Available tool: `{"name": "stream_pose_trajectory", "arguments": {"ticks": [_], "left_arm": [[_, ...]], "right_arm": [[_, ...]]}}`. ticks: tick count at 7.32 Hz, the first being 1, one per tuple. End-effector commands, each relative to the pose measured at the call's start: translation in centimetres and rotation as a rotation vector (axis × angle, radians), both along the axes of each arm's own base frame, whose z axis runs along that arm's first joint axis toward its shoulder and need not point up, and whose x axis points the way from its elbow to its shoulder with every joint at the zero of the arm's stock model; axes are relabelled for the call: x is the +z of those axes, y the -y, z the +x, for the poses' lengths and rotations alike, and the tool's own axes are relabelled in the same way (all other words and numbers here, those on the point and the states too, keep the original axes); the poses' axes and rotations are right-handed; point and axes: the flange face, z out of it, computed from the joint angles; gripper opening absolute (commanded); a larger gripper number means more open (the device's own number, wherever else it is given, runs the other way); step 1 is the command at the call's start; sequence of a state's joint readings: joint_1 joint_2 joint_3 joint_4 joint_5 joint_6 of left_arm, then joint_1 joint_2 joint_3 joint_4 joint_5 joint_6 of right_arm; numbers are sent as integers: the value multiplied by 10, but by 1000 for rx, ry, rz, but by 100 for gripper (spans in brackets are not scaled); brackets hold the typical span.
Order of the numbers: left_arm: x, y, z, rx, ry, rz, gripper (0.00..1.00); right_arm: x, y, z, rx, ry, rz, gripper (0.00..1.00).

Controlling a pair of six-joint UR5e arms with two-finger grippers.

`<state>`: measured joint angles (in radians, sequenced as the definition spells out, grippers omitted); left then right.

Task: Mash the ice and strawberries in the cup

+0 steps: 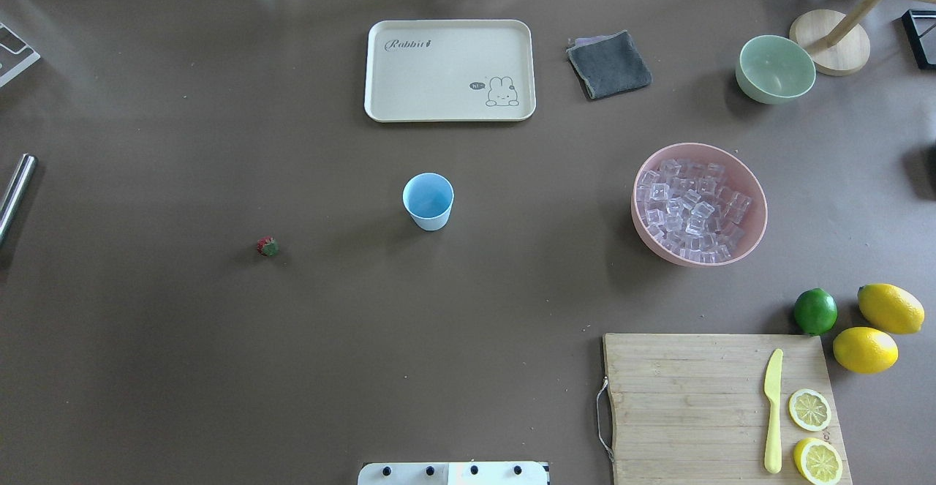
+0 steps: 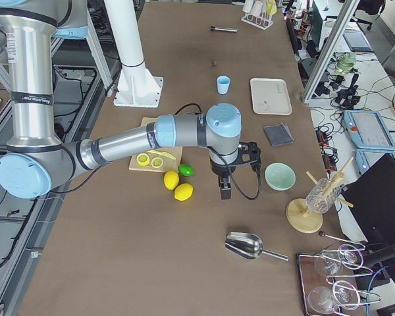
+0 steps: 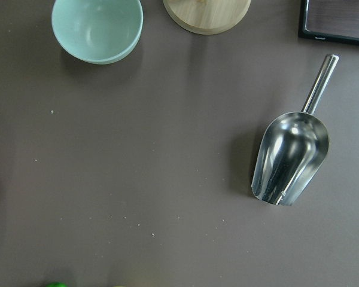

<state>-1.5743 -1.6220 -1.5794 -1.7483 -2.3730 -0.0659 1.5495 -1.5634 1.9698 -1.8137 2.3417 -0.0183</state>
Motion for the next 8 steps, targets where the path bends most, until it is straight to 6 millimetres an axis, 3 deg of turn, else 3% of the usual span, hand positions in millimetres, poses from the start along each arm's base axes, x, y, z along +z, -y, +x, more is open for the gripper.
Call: {"name": "stream_pose_trajectory", "arguments": {"ticks": [1,3,5,7,8], "left_arm": [[0,0,-1,-4,0,-1,98],[16,0,0,-12,-2,-42,98],[11,0,-1,-21,-3,-38,98],[7,0,-2,-22,-14,-33,98],[3,1,-1,-21,-12,-25,98]], "right_arm": [[-65,-1,-64,-14,48,85,100],[-86,-3,-118,-6,91,65,99],[-129,10,-180,-6,114,78,99],[-136,12,-218,-47,99,91,98],[-145,28,-249,-41,80,89,98]]}}
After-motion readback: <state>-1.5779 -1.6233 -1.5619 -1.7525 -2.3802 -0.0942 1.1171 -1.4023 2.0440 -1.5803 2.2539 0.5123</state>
